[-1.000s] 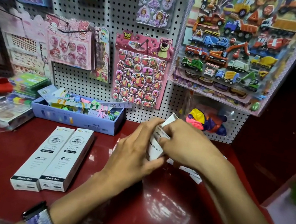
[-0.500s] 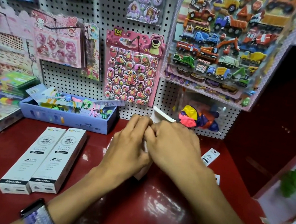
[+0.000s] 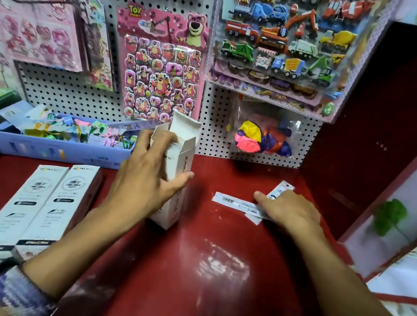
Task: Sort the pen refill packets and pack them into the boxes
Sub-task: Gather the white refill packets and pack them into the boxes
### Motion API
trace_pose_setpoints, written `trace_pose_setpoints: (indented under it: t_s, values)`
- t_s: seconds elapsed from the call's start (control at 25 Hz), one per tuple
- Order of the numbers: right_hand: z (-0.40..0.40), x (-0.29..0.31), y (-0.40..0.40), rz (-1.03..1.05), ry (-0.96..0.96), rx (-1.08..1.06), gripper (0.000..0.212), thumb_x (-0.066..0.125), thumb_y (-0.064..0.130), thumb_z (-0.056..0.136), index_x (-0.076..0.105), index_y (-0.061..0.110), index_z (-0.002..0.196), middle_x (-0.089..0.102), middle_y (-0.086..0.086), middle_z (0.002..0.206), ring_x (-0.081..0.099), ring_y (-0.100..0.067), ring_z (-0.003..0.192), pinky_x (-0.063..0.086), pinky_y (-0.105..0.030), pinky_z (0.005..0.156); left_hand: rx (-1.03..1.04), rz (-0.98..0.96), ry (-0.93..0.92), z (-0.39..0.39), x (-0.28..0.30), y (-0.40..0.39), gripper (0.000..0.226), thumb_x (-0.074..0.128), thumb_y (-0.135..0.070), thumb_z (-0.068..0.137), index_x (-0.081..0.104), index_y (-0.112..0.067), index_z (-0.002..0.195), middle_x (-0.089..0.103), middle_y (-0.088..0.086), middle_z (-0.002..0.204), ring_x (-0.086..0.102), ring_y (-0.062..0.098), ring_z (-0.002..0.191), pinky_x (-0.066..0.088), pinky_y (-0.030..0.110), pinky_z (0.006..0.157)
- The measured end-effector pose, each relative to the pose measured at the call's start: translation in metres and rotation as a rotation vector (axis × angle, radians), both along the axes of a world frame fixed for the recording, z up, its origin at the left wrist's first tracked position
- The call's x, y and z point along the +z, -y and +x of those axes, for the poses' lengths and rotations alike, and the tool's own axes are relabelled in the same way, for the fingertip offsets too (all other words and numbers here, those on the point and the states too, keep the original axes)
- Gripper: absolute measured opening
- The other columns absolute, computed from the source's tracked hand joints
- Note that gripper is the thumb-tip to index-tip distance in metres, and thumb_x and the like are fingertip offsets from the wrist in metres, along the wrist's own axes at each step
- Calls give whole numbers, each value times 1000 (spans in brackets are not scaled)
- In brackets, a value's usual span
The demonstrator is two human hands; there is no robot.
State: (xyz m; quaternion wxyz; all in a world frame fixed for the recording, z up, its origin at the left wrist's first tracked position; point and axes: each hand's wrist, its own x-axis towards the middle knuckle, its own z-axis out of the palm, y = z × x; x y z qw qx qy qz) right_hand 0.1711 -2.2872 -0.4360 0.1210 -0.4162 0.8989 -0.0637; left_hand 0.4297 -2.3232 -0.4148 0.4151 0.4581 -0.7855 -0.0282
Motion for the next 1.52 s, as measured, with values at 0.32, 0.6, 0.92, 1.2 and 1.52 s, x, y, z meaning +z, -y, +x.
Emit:
trace_pose_setpoints:
  t_s: [0.32, 0.6, 0.92, 1.2, 1.52]
  values:
    - [5, -26, 25, -137, 158, -165, 46, 70, 40, 77, 67, 14, 115, 67, -12, 121, 64, -32, 111, 48, -31, 80, -15, -20, 4, -11, -12, 2, 47, 64, -48, 85, 35, -30, 117, 47, 4, 111, 57, 34, 84, 39, 35, 61]
    - [-23, -18, 44, -274, 289, -217, 12, 73, 18, 74, 68, 11, 83, 73, -11, 99, 69, -31, 93, 52, -31, 74, -46, -5, -23, -7, -12, 3, 47, 66, -46, 84, 35, -29, 115, 47, 2, 108, 58, 33, 75, 44, 38, 61]
    - [0, -43, 63, -147, 14, 10, 41, 68, 36, 87, 60, 13, 120, 58, -13, 131, 54, -35, 122, 46, -39, 94, -57, -19, -37, -6, -11, 7, 44, 66, -46, 83, 37, -26, 111, 47, -2, 101, 57, 28, 75, 42, 34, 58]
    - [17, -19, 57, -243, 391, 107, 19, 61, 25, 93, 59, 9, 104, 70, -15, 100, 68, -32, 87, 50, -33, 70, -59, -1, -36, -6, -12, 7, 44, 64, -48, 83, 37, -27, 111, 45, -4, 101, 59, 27, 69, 42, 34, 56]
    - [56, 75, -4, -489, 980, 321, 24, 39, -5, 87, 58, 10, 90, 62, -10, 65, 55, -20, 51, 43, -27, 50, -36, 7, -11, -7, -12, 7, 45, 63, -50, 85, 35, -29, 112, 44, -2, 104, 59, 32, 78, 50, 41, 62]
